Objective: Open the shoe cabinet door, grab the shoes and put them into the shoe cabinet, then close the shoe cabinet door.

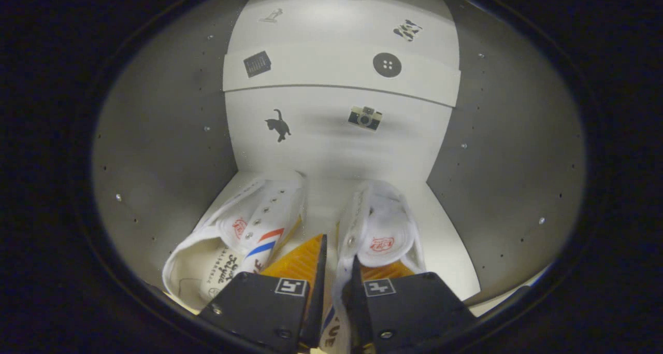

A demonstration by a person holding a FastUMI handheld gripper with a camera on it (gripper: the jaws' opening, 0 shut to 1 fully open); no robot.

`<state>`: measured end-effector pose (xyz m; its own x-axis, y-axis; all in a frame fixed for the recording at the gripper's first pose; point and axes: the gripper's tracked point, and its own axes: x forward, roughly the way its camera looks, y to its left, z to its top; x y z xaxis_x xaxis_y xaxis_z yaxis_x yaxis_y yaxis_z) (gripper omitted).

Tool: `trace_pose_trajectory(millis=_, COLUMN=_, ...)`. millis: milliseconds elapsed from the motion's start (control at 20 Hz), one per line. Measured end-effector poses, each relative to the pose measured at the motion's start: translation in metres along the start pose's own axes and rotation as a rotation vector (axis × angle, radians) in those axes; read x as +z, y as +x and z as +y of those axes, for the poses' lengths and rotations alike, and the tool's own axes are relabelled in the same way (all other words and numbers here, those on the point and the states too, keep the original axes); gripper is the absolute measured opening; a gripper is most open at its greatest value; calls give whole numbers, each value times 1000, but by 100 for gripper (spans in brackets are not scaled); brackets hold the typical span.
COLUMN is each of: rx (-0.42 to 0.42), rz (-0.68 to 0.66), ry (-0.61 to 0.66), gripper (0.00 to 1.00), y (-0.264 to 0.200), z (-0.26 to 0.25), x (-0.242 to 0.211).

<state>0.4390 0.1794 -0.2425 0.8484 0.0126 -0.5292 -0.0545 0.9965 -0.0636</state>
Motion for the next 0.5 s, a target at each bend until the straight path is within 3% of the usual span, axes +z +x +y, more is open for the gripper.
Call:
trace_pose_trajectory(millis=300, rx=13, rz=-104, ry=56, gripper=65, y=-60, z=-1, x=4)
trace_pose_trajectory(millis=450, rx=-6, rz=-163, ry=28, gripper=90, y=-96, z=-6, x=-1)
trace_pose_trajectory(millis=500, rx=-4, rz=-177, ry=29, gripper=90, y=-108, z=-6, x=-5)
